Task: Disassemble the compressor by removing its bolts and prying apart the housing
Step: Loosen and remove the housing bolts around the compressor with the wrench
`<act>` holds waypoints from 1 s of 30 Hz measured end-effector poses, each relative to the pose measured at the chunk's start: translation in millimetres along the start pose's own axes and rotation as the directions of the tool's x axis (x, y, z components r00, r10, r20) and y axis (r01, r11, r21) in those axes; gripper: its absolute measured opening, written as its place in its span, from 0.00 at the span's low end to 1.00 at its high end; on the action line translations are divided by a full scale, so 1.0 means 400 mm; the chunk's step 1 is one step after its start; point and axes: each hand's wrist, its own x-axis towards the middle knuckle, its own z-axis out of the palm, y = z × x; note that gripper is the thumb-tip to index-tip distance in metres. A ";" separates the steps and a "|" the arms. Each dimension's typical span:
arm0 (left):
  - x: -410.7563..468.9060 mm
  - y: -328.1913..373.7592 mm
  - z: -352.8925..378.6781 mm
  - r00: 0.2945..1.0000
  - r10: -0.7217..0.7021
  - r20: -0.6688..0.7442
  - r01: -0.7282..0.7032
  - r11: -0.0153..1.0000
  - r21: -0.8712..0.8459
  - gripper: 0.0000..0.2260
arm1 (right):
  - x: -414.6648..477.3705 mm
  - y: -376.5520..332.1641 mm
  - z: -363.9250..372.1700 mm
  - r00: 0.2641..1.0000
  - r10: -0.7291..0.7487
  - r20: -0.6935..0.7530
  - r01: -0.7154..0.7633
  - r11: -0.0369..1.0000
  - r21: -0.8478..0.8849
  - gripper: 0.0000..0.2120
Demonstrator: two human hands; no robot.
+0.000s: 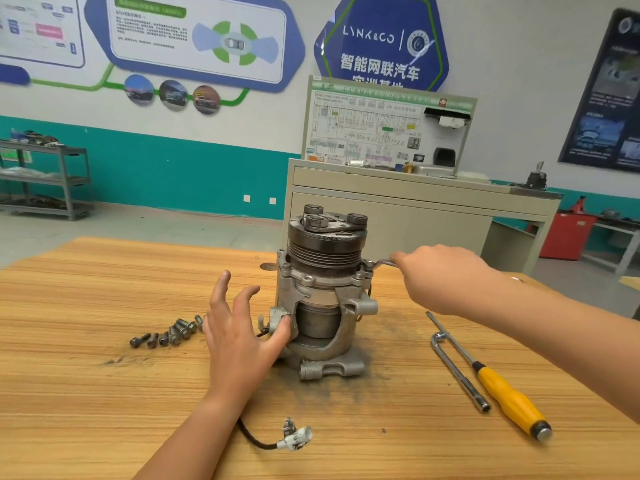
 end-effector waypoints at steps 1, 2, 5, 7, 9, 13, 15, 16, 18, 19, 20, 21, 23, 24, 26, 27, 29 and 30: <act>0.001 0.002 0.000 1.000 -0.003 0.001 0.003 1.000 0.005 0.25 | -0.003 -0.012 -0.007 1.000 -0.015 0.004 0.015 0.998 -0.055 0.14; 0.000 0.004 -0.002 1.000 -0.009 0.000 0.009 1.000 0.010 0.25 | -0.006 -0.023 -0.012 1.000 -0.024 0.015 0.025 0.995 -0.099 0.13; -0.005 0.004 -0.001 1.000 -0.004 -0.014 0.004 1.000 0.005 0.25 | -0.010 -0.031 -0.015 0.999 -0.042 0.033 0.046 0.990 -0.134 0.10; -0.014 0.003 0.001 1.000 -0.017 -0.015 0.017 1.000 0.001 0.24 | -0.017 -0.028 -0.008 0.998 -0.048 0.046 0.053 0.992 -0.113 0.10; -0.020 0.002 0.002 0.999 -0.046 -0.007 0.046 0.999 0.005 0.24 | -0.024 -0.023 0.000 0.997 -0.053 0.047 0.058 0.993 -0.102 0.11; -0.018 0.005 0.003 0.999 -0.035 -0.012 0.036 0.999 0.014 0.24 | -0.009 0.000 -0.003 0.995 -0.092 0.036 0.097 0.970 -0.221 0.14; -0.016 0.002 0.004 1.000 -0.018 -0.015 0.018 1.000 0.019 0.24 | 0.010 0.021 -0.012 0.989 -0.138 0.044 0.145 0.938 -0.314 0.21; -0.016 0.000 0.004 1.000 -0.020 -0.016 0.020 1.000 0.019 0.24 | 0.017 0.032 -0.015 0.985 -0.164 0.057 0.174 0.921 -0.349 0.25; -0.015 -0.003 0.007 0.999 -0.028 -0.021 0.029 0.999 0.018 0.24 | 0.034 0.047 -0.006 0.980 -0.192 0.053 0.198 0.904 -0.379 0.29; -0.014 -0.004 0.007 0.999 -0.031 -0.022 0.031 0.999 0.019 0.25 | 0.043 0.049 0.003 0.981 -0.190 0.036 0.190 0.904 -0.382 0.29; -0.014 -0.003 0.007 0.999 -0.032 -0.020 0.032 0.999 0.020 0.25 | 0.050 0.052 0.013 0.984 -0.178 0.018 0.172 0.910 -0.377 0.27; -0.015 -0.003 0.008 0.999 -0.034 -0.016 0.035 0.999 0.022 0.25 | 0.057 0.056 0.028 0.987 -0.161 -0.006 0.148 0.921 -0.361 0.25; -0.015 -0.002 0.007 0.999 -0.049 -0.007 0.049 0.999 0.022 0.26 | 0.072 0.066 0.059 0.990 -0.123 -0.075 0.094 0.947 -0.307 0.21; -0.016 -0.002 0.006 0.998 -0.056 -0.005 0.056 0.998 0.019 0.26 | 0.078 0.067 0.073 0.988 -0.102 -0.120 0.067 0.963 -0.261 0.19; -0.012 -0.001 0.004 0.999 -0.047 -0.014 0.047 0.999 0.024 0.27 | 0.100 0.060 0.108 0.958 -0.109 -0.267 0.055 0.978 -0.203 0.16; -0.011 -0.001 0.003 0.999 -0.028 -0.020 0.029 0.999 0.036 0.27 | 0.111 0.052 0.119 0.928 -0.116 -0.353 0.062 0.985 -0.161 0.16; -0.009 -0.002 0.002 0.999 0.014 -0.031 -0.013 0.998 0.056 0.28 | 0.132 0.036 0.127 0.835 -0.147 -0.530 0.151 0.988 -0.037 0.18; -0.007 -0.003 0.001 0.999 0.024 -0.030 -0.022 0.998 0.058 0.29 | 0.141 0.026 0.123 0.807 -0.157 -0.569 0.178 0.984 -0.018 0.18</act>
